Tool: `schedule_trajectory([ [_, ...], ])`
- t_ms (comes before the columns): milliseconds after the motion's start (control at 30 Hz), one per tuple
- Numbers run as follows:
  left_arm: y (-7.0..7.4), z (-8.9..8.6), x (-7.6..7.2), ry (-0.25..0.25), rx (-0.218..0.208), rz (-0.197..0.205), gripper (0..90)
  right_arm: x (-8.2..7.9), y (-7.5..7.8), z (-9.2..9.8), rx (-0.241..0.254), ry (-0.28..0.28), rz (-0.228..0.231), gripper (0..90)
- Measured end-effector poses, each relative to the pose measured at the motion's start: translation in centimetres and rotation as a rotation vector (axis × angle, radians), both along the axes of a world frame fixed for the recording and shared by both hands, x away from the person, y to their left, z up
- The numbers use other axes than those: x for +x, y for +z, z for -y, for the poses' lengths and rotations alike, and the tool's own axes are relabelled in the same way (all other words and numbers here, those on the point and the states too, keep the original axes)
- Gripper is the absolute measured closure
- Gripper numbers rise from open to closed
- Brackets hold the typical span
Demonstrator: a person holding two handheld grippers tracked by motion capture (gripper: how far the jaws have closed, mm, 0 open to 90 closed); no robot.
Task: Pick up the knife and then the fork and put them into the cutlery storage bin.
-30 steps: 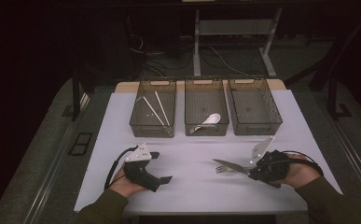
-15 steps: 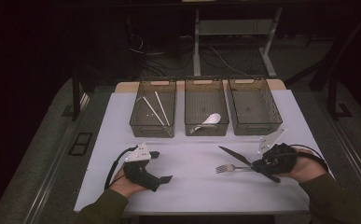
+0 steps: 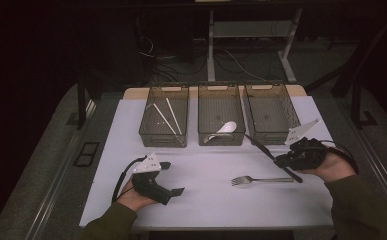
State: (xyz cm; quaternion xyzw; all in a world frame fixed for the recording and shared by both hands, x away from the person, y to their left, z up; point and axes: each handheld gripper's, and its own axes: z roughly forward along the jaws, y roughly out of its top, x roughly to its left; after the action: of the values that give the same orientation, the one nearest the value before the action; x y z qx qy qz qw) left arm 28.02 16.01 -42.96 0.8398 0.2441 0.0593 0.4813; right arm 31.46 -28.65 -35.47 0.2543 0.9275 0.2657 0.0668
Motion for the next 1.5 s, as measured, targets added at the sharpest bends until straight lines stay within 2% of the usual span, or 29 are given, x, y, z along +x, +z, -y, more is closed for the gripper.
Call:
schedule_trajectory([
  [100,0.0,0.0,0.0,-0.001,0.0,0.003,0.0,0.7,0.8,0.2,-0.007,-0.058,0.006,80.0],
  [467,0.0,-0.1,0.1,0.004,-0.006,-0.001,0.0,3.7,3.4,1.3,-0.011,-0.2,0.018,80.0],
  [667,0.0,-0.1,0.1,0.003,-0.004,0.004,0.0,5.5,4.7,1.9,0.019,-0.255,0.024,80.0],
  [967,0.1,0.0,0.0,0.0,-0.005,0.005,0.0,8.8,6.1,1.7,0.015,-0.312,0.031,80.0],
  [1300,0.1,0.0,0.0,-0.015,0.0,-0.001,0.0,13.3,6.3,1.6,0.01,-0.391,0.033,80.0],
  [1400,0.0,0.1,-0.1,-0.02,-0.001,-0.001,0.0,14.5,5.7,1.7,0.023,-0.416,0.03,79.9],
  [1500,0.0,0.1,-0.1,-0.022,0.004,-0.002,0.0,15.7,4.5,1.9,-0.001,-0.447,0.019,79.9],
])
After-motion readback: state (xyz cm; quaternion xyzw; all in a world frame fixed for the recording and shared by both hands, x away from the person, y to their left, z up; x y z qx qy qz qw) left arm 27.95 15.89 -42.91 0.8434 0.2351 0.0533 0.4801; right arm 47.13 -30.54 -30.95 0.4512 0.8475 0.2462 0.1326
